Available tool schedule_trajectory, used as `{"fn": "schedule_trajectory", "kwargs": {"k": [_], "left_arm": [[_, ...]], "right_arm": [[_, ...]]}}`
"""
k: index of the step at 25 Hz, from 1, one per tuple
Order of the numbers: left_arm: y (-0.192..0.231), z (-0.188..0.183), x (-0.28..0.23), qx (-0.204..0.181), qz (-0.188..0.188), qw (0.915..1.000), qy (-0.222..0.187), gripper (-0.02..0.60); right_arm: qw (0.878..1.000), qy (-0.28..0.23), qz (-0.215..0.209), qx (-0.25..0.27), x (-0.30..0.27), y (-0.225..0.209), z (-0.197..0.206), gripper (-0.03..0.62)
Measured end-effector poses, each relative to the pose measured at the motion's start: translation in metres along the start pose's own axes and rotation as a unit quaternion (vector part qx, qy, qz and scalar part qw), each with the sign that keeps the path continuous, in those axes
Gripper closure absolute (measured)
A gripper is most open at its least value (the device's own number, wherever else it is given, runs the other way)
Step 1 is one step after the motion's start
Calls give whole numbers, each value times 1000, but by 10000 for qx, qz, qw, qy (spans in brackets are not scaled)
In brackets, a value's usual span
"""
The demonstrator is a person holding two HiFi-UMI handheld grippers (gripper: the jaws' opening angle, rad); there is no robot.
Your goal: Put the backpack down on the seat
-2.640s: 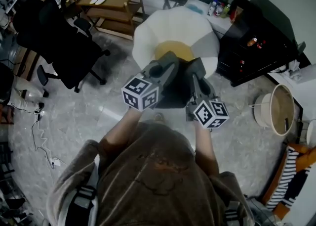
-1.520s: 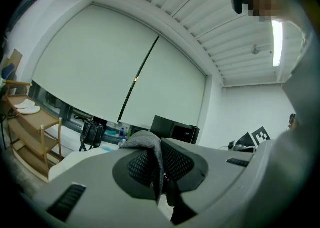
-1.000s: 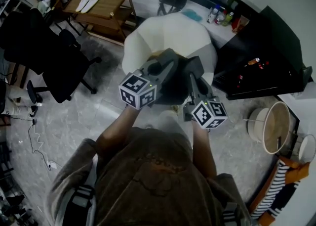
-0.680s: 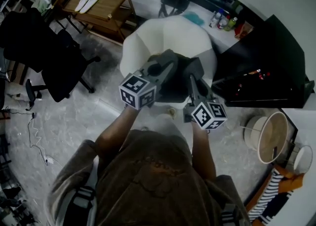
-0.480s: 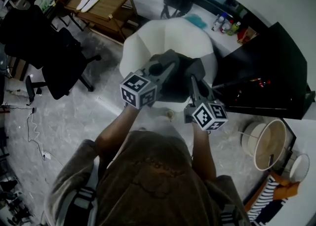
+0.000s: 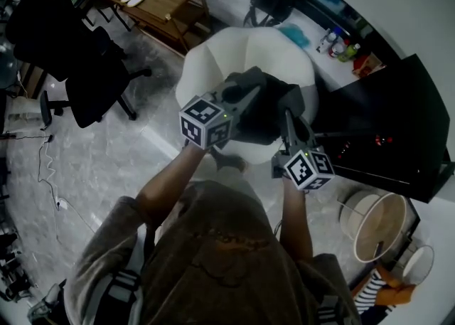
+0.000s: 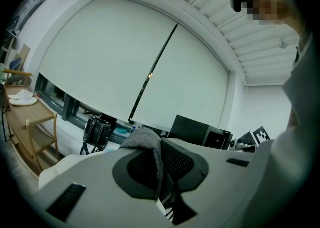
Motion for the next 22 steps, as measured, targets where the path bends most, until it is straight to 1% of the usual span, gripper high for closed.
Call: {"fn": "schedule_trajectory", "kwargs": {"k": [8,12,22], "left_arm": [[19,0,-11,-4,208,9997,149,546],[32,5,-25,9,311,9992,258,546],[77,26,-54,70,500,9969,607,546]], "right_arm": [[9997,-80,198,-80,-18,-6,6,566],[9994,-130,300,-78,-31,-14,10,566],[9980,-109,622,-92,-66,-38,37,566]]}}
Point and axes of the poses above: the fingertips, and each gripper's own axes: x backward along the fingers, y to its left, z out of its underside, the point moved 6 cm from there along x, backward along the fingers, and after that the axes turned 12 degrees about -y, right-handed, at the moved point
